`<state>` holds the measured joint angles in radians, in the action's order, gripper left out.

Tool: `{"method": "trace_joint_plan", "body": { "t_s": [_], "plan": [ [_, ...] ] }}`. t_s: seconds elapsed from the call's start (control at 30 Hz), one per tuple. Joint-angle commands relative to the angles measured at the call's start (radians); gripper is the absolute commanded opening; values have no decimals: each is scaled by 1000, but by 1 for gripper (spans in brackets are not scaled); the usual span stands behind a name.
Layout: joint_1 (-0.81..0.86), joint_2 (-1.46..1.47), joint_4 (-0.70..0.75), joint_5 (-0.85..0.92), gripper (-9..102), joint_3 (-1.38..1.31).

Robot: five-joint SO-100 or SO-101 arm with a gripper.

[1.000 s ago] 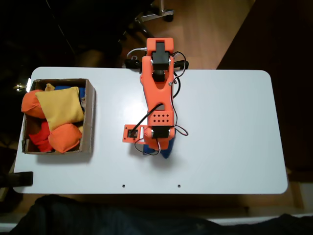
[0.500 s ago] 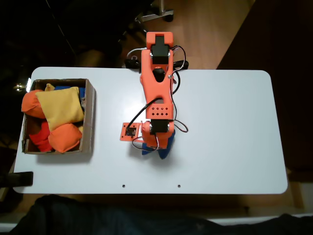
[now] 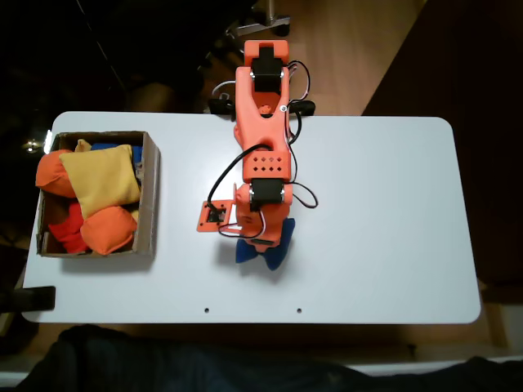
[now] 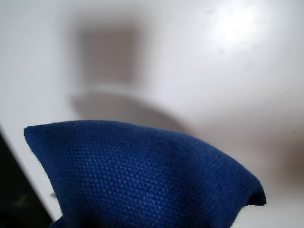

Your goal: Grasp a bag and put it in the box.

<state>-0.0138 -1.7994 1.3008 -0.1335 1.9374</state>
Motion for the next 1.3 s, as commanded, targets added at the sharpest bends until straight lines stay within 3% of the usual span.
{"method": "trace_joint_plan", "body": {
  "t_s": [0.0, 1.27],
  "plan": [
    [18, -92, -12, -9, 10, -35],
    [459, -468, -26, 44, 10, -193]
  ]
}}
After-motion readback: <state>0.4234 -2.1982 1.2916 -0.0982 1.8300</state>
